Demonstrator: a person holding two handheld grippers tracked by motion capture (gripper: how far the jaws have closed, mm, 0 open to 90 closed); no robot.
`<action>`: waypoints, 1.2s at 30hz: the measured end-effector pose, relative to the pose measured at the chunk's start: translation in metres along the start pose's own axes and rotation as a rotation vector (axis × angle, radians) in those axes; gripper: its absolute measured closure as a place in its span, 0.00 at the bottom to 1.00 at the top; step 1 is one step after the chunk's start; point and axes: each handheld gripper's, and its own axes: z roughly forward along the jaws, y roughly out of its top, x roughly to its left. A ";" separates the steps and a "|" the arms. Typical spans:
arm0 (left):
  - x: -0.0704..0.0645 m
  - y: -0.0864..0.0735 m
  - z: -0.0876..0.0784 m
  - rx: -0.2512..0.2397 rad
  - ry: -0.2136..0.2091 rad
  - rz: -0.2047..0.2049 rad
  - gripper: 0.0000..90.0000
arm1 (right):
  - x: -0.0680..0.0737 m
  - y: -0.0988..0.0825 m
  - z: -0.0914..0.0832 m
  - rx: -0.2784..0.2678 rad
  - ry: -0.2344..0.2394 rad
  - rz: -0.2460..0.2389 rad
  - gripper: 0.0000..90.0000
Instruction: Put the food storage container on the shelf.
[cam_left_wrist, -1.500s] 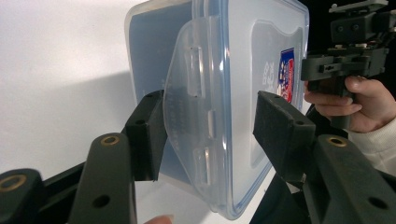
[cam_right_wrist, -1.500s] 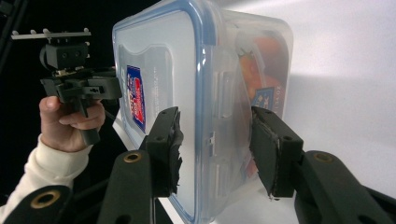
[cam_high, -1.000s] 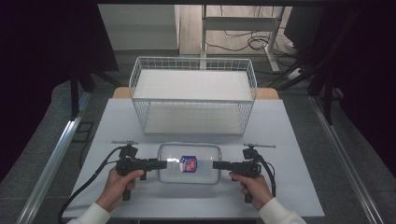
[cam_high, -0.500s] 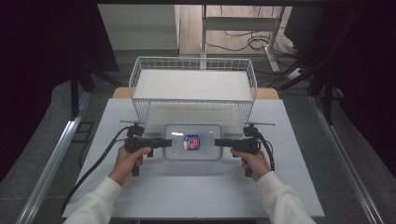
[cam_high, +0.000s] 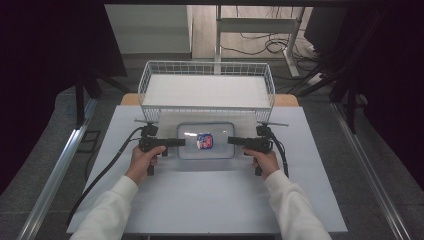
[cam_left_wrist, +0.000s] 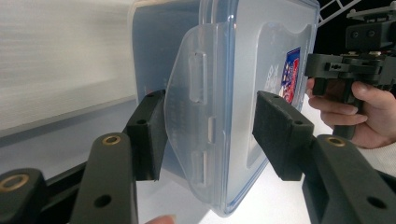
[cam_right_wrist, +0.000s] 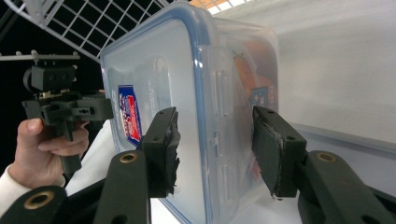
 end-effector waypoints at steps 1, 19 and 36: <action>0.001 0.000 0.002 -0.001 0.001 -0.003 0.51 | -0.001 0.000 0.001 -0.003 -0.006 0.002 0.58; 0.016 0.006 0.011 -0.057 -0.015 -0.097 0.50 | -0.010 -0.001 0.009 -0.075 -0.034 0.158 0.56; 0.004 -0.004 -0.001 -0.096 0.041 -0.047 0.27 | 0.018 -0.010 -0.004 -0.162 -0.251 -0.009 0.36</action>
